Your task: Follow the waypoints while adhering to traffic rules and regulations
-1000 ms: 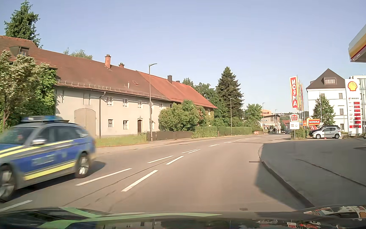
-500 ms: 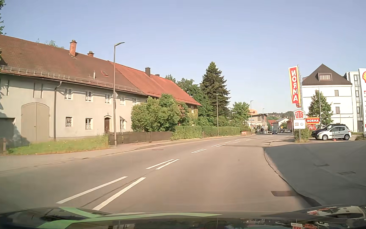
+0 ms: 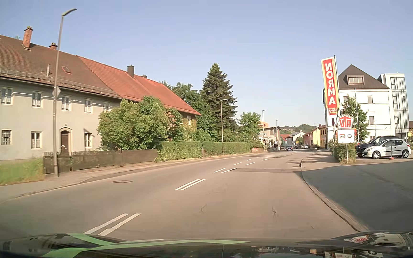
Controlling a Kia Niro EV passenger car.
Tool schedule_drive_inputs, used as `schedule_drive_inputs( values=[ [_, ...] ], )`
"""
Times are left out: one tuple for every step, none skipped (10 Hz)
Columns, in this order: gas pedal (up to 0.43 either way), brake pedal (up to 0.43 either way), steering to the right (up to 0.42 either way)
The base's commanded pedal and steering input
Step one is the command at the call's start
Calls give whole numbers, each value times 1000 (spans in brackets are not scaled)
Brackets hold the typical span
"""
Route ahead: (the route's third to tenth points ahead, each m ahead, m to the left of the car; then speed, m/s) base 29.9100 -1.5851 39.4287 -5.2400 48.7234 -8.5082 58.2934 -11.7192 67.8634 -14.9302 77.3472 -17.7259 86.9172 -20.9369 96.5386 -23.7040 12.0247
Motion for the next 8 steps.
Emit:
schedule_drive_inputs(
  values=[
    [47, 0, 65],
    [47, 0, 65],
    [47, 0, 64],
    [59, 0, 63],
    [59, 0, 60],
    [59, 0, 59],
    [59, 0, 59],
    [59, 0, 59]
  ],
)
